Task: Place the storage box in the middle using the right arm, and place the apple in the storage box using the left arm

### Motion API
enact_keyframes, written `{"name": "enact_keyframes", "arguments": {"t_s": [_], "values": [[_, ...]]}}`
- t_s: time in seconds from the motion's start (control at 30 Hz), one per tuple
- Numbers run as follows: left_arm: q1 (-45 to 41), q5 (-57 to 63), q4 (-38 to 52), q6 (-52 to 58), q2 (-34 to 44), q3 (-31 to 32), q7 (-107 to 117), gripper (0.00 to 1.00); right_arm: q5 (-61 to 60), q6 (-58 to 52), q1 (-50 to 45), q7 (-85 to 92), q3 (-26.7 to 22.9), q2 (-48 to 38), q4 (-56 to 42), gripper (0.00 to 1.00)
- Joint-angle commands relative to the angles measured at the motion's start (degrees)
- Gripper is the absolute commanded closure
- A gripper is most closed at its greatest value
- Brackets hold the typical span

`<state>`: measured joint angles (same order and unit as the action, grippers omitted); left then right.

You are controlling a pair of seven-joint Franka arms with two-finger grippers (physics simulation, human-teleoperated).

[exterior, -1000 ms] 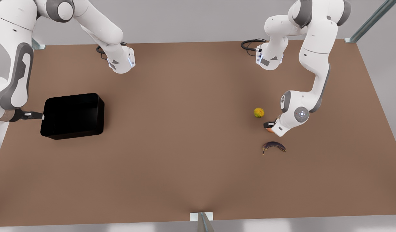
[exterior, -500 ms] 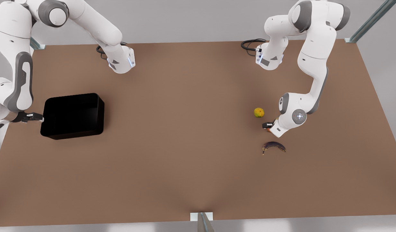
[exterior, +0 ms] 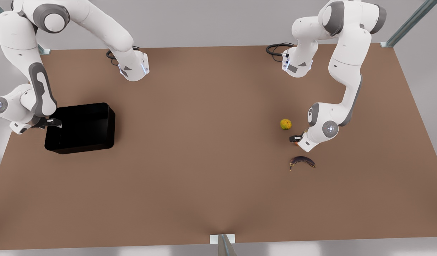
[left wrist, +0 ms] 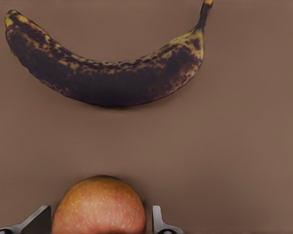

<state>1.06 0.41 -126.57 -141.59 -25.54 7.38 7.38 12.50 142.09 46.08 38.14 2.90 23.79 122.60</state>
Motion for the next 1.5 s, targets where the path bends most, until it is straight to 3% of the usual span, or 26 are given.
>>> {"name": "enact_keyframes", "arguments": {"t_s": [0.0, 0.03, 0.07, 0.1, 0.43, 0.67, 0.73, 0.83, 0.93, 1.0, 1.07, 1.17, 1.33, 1.47], "values": [[0.00, 0.03, 0.01, 0.00, -0.04, 0.00, 0.00, 0.00, 0.07, 0.11, 0.06, 0.00, 0.00, 0.21, 0.00, 0.07], [0.00, 0.03, 0.10, 0.00, -0.04, 0.00, 0.00, 0.00, 0.07, 0.11, 0.06, 0.00, 0.00, 0.38, 0.00, 0.19], [0.00, 0.03, 0.19, 0.00, -0.21, 0.00, 0.00, 0.00, 0.07, 0.11, 0.06, 0.00, 0.00, 0.38, -0.08, 0.61], [0.00, 0.03, 0.28, -0.09, -0.39, 0.00, 0.00, 0.00, 0.07, 0.03, 0.06, 0.00, 0.09, 0.38, -0.08, 0.79], [0.00, 0.12, 0.36, -0.09, -0.66, 0.00, -0.09, 0.01, -0.02, -0.33, -0.03, 0.88, 0.44, -0.05, -0.26, 0.79], [0.00, 0.30, 0.36, -0.09, -0.66, 0.00, -0.09, 0.15, 0.07, -0.85, 0.06, 1.76, 1.40, -0.32, -0.79, 0.79], [0.00, 0.30, 0.36, -0.09, -0.66, 0.00, -0.09, 0.15, -0.37, -6.73, 0.32, 1.32, 2.55, -0.85, -2.98, 0.79], [0.00, 0.30, 0.36, -0.09, -0.66, 0.00, -0.09, 0.18, -0.28, -16.23, 7.71, -2.37, 12.56, -0.85, -7.29, 0.79], [0.00, 0.30, 0.36, 0.00, -0.48, 0.00, -0.09, 0.22, -0.72, -25.81, 8.85, -11.33, 20.47, -0.93, -12.39, 0.79], [0.00, 0.30, 0.36, -0.09, -0.48, 0.09, -0.09, 0.24, -1.51, -25.91, 8.33, -18.71, 26.97, -1.99, -12.30, 0.79], [0.00, 0.30, 0.36, -0.09, -0.48, 0.09, -0.09, 0.26, -0.99, -25.20, 4.55, -25.57, 31.03, -1.90, -12.48, 0.79], [0.00, 0.30, 0.71, -0.09, -0.66, 0.09, -0.09, 0.26, -1.69, -24.94, -7.31, -36.56, 31.11, -1.37, -12.65, 0.79], [0.00, 0.30, 0.71, -0.09, -0.57, 0.09, -0.09, 0.26, -4.94, -25.20, -25.25, -51.76, 30.32, 0.47, -16.61, 0.79], [0.00, 0.30, 0.71, 0.17, -0.39, 0.09, -0.09, 0.26, -5.73, -25.11, -35.97, -59.85, 26.02, 2.49, -19.16, 0.79]]}}
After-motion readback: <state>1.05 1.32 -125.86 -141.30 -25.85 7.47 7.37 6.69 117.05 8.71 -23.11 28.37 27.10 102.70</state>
